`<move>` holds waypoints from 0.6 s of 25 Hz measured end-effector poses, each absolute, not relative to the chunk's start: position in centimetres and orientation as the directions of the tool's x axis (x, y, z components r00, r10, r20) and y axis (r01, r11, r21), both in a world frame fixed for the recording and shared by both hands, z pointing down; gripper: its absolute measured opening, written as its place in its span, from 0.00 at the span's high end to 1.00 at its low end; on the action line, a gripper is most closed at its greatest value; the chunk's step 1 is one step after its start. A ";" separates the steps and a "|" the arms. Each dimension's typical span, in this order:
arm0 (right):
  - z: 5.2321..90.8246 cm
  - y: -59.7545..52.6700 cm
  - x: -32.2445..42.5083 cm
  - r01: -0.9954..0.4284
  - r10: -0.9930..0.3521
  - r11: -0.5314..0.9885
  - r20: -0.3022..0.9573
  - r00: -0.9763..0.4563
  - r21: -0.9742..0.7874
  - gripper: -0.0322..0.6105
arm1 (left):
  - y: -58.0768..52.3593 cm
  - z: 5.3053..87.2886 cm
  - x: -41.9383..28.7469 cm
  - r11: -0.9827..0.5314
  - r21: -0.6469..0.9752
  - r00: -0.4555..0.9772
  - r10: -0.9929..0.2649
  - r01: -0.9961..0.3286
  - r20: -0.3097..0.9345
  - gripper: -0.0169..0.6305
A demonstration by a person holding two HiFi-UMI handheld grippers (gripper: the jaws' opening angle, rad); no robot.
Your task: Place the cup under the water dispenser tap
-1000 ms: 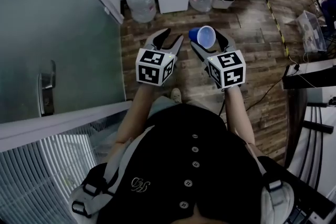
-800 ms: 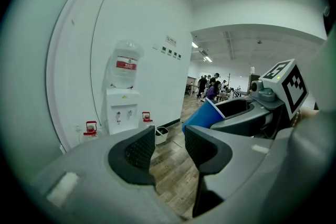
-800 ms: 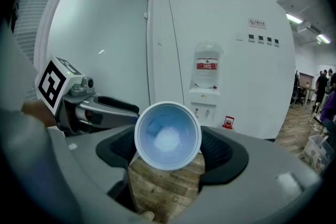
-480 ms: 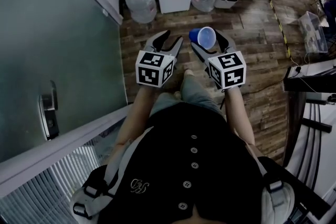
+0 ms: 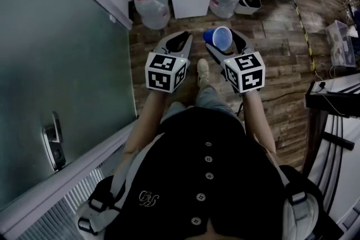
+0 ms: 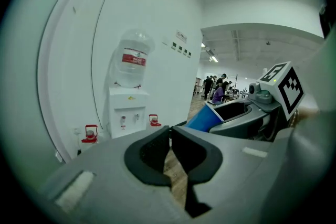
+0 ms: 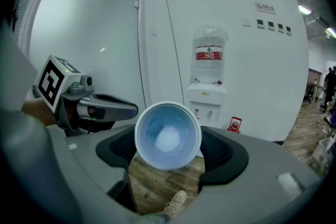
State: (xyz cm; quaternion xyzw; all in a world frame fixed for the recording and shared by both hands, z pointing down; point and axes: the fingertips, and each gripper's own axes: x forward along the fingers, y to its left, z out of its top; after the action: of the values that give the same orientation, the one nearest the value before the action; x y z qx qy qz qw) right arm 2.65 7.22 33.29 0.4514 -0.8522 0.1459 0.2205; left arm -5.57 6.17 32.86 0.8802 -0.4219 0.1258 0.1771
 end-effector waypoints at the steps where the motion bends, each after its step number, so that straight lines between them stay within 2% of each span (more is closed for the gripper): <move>1: 33.4 6.0 2.8 -0.832 -0.702 0.553 0.509 -0.498 -0.051 0.39 | 5.0 32.6 -5.2 -0.587 0.205 0.619 -0.700 -0.783 0.356 0.98; 4: 33.8 2.3 3.4 -0.824 -0.692 0.563 0.515 -0.506 -0.054 0.39 | 1.4 32.4 -4.1 -0.599 0.219 0.637 -0.696 -0.770 0.331 0.98; 15: 34.8 -10.1 5.4 -0.798 -0.648 0.596 0.534 -0.543 -0.087 0.39 | -10.9 33.9 -0.7 -0.582 0.244 0.630 -0.684 -0.775 0.367 0.98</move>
State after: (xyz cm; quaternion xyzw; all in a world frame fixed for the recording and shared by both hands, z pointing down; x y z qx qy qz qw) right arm 5.38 -10.11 34.78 0.4190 -0.8630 0.1626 0.2307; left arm -0.70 -10.87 33.87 0.8817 -0.4139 0.1174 0.1937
